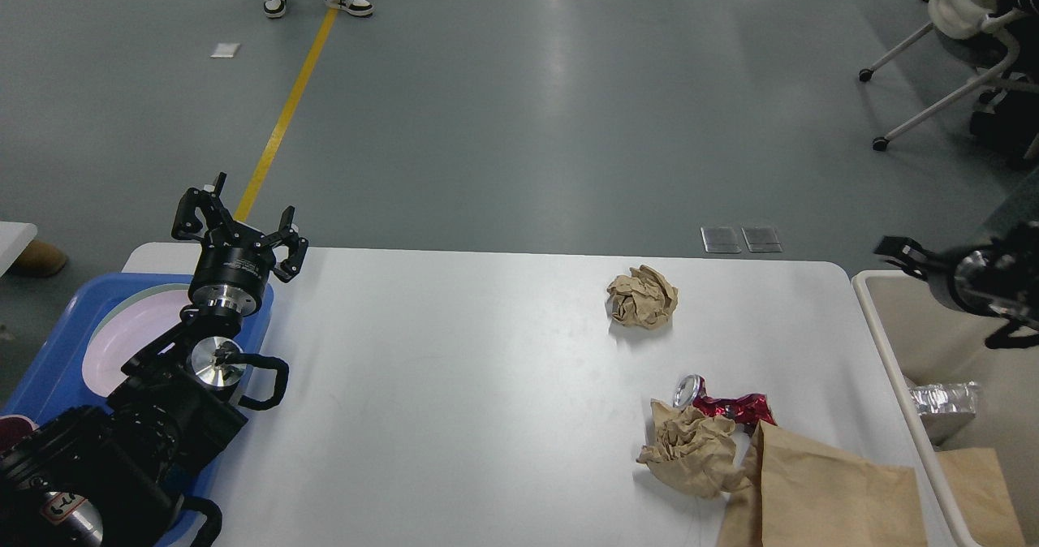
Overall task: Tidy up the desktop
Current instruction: 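Move the right gripper back over the table toward the brown paper, then lower the right gripper onto the crumpled brown paper near the bag, then grasp the crumpled brown paper, lift it and drop it in the bin, then lower the right gripper to the large brown paper bag's edge, then grasp the large brown paper bag and drop it into the bin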
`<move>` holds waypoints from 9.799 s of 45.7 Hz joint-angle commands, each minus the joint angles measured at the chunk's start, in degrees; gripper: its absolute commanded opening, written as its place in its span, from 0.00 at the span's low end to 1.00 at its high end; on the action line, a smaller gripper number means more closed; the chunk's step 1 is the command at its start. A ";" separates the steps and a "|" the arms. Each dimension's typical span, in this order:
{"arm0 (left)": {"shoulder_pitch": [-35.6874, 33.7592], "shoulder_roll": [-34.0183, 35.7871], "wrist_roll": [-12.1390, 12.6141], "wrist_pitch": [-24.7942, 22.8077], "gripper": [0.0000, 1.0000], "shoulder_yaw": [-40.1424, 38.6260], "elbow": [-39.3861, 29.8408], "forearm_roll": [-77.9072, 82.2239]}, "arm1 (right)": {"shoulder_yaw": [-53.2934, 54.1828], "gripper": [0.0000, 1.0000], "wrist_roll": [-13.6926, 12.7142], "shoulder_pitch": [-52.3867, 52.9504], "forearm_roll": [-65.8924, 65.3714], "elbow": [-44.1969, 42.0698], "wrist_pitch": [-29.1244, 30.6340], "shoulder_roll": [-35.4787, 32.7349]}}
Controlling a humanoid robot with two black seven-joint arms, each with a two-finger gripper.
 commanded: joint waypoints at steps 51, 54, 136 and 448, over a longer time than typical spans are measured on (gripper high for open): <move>0.00 0.06 0.00 0.00 0.96 0.00 0.01 0.02 | -4.01 1.00 -0.34 24.02 6.33 13.88 16.01 29.93; 0.00 0.06 0.00 0.00 0.96 0.00 0.01 0.02 | -4.01 1.00 -0.34 19.54 6.51 9.31 15.12 33.27; 0.00 0.06 0.00 0.00 0.96 0.00 0.01 0.02 | -4.01 1.00 -0.51 3.17 7.57 1.56 45.10 26.43; 0.00 0.06 0.00 0.00 0.96 0.00 0.01 0.02 | -1.46 0.00 -1.83 -10.80 -2.28 16.94 23.30 -6.00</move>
